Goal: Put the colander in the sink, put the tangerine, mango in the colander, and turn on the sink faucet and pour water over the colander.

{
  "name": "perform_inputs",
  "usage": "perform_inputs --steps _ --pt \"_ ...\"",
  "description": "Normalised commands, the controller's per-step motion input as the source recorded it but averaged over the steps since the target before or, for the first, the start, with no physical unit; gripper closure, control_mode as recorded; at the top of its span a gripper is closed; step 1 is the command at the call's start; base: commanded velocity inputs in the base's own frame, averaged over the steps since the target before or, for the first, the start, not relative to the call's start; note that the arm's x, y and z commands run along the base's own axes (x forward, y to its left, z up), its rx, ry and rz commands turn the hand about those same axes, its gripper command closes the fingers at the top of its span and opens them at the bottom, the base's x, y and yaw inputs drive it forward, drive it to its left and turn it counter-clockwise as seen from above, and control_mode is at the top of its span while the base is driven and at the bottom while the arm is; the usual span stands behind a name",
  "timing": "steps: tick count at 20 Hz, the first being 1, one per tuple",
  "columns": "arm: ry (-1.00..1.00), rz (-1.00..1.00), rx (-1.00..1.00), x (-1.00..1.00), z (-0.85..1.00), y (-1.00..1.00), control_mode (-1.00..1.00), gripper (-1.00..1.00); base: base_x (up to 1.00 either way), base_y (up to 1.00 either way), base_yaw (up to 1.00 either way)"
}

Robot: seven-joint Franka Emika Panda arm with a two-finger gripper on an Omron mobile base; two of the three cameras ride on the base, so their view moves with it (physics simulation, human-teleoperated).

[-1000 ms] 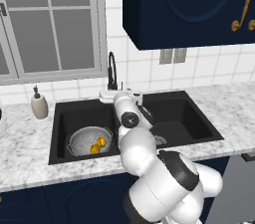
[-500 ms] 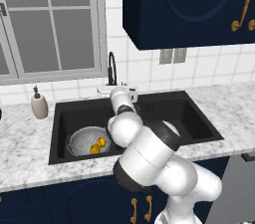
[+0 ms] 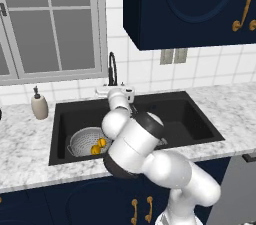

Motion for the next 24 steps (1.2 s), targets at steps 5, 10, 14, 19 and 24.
perform_inputs --steps 5,10,14,19,24 --pt "-0.03 0.0 0.0 0.25 -0.14 0.13 -1.0 -1.0 0.0 0.0 0.0" --pt "-0.02 0.0 0.0 0.3 -0.02 0.34 -1.0 -1.0 0.0 0.0 0.0" --pt "-0.01 0.0 0.0 0.35 -0.01 0.34 -1.0 -1.0 0.0 0.0 0.0" --pt "0.0 0.0 0.0 0.33 0.0 0.4 -1.0 -1.0 0.0 0.0 0.0" --pt "0.0 0.0 0.0 0.32 0.0 0.38 -1.0 -1.0 0.0 0.0 0.0"
